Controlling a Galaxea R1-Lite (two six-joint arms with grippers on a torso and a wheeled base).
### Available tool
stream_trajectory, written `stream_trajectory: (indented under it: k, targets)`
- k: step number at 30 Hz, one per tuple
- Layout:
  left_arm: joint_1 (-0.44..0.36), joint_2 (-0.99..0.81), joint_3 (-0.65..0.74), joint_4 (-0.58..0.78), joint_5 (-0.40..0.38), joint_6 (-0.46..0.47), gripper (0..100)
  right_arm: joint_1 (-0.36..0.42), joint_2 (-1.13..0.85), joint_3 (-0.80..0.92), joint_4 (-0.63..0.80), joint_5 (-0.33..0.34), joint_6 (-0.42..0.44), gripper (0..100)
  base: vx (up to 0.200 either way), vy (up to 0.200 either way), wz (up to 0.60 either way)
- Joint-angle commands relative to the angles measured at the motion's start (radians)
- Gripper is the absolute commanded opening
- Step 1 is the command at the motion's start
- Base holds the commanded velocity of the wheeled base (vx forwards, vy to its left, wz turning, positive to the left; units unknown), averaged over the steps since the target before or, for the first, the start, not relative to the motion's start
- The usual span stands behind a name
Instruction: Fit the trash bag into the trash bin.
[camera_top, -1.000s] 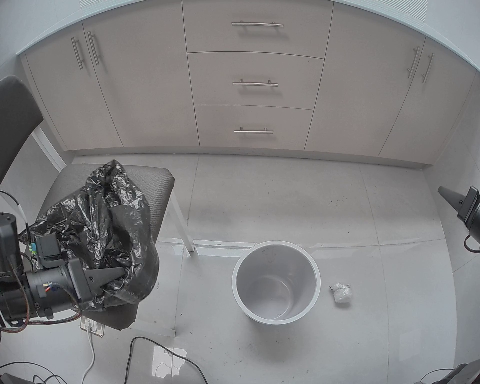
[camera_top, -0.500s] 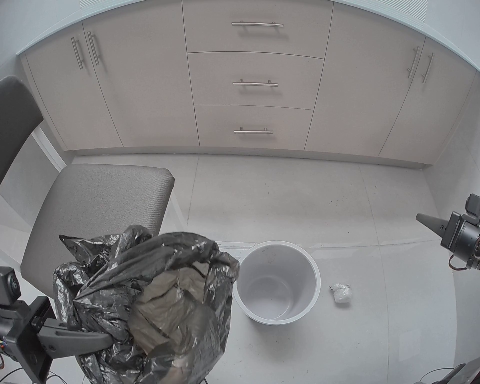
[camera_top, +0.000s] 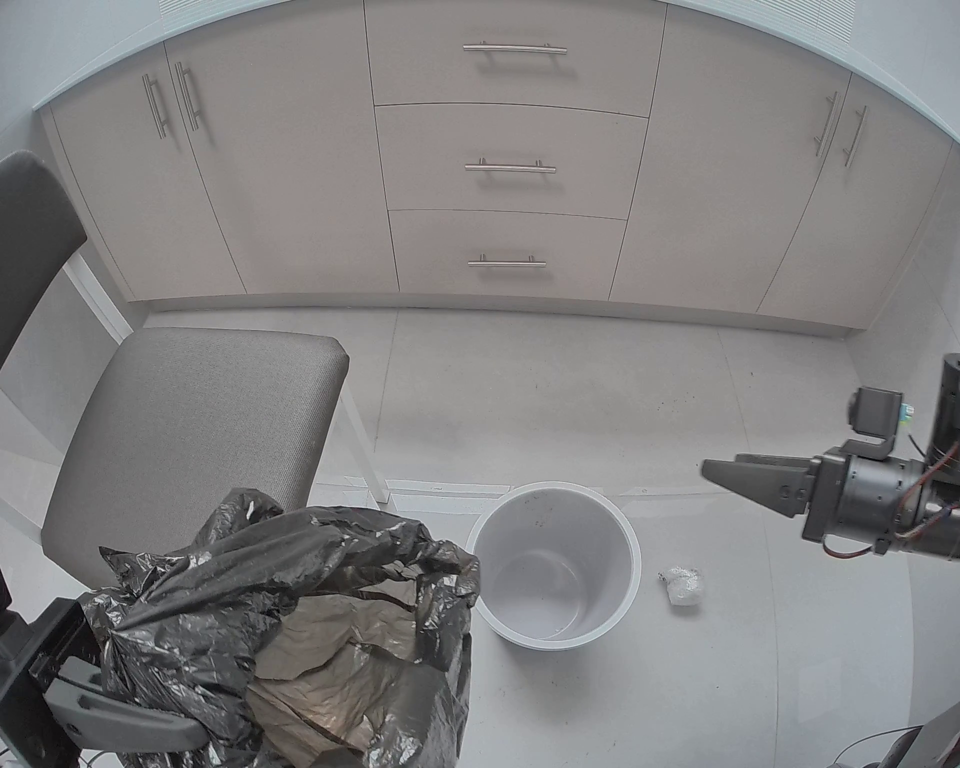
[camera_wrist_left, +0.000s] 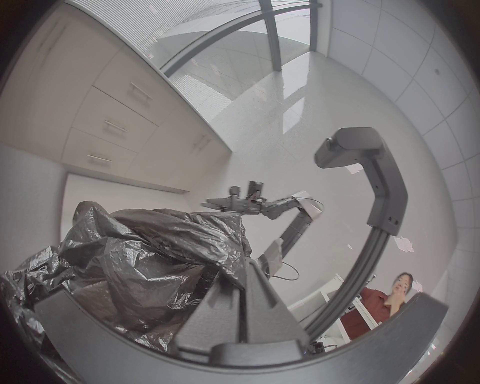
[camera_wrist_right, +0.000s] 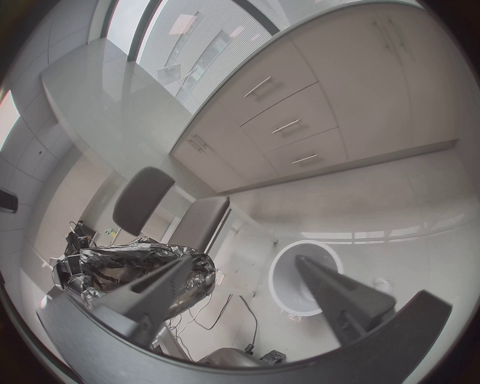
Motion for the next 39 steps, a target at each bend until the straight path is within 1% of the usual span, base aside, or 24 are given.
stream_trajectory:
  k: [1,3,6,9,11,18,31,35,39]
  targets:
    - [-0.088,0.091,-0.017,-0.086,-0.079,-0.001,0,0.151,0.300,-0.165,-0.014,0.001,-0.010,100,0.000,0.000,0.00]
    - [-0.088,0.112,-0.015,-0.111,-0.114,0.001,0,0.183,0.349,-0.182,-0.034,0.000,-0.013,100,0.000,0.000,0.00]
    - [-0.086,0.145,-0.017,-0.138,-0.146,0.004,0,0.227,0.427,-0.202,-0.083,-0.005,-0.012,100,0.000,0.000,0.00]
    - [-0.088,0.155,-0.010,-0.155,-0.162,0.001,0,0.255,0.481,-0.221,-0.111,-0.008,-0.012,100,0.000,0.000,0.00]
    - [-0.088,0.158,-0.004,-0.158,-0.166,-0.001,0,0.266,0.518,-0.242,-0.114,-0.025,-0.012,100,0.000,0.000,0.00]
    - [-0.080,0.158,-0.004,-0.158,-0.160,-0.004,0,0.301,0.493,-0.165,-0.119,-0.025,-0.012,100,0.000,0.000,0.00]
    - [-0.074,0.158,-0.004,-0.158,-0.158,-0.002,0,0.307,0.415,-0.050,-0.117,-0.020,-0.010,100,0.000,0.000,0.00]
    - [-0.074,0.158,-0.003,-0.158,-0.158,-0.001,0,0.367,0.427,-0.014,-0.117,-0.022,-0.010,100,0.000,0.000,0.00]
    - [-0.074,0.155,-0.003,-0.158,-0.158,0.001,0,0.392,0.452,-0.012,-0.119,-0.022,-0.005,100,0.000,0.000,0.00]
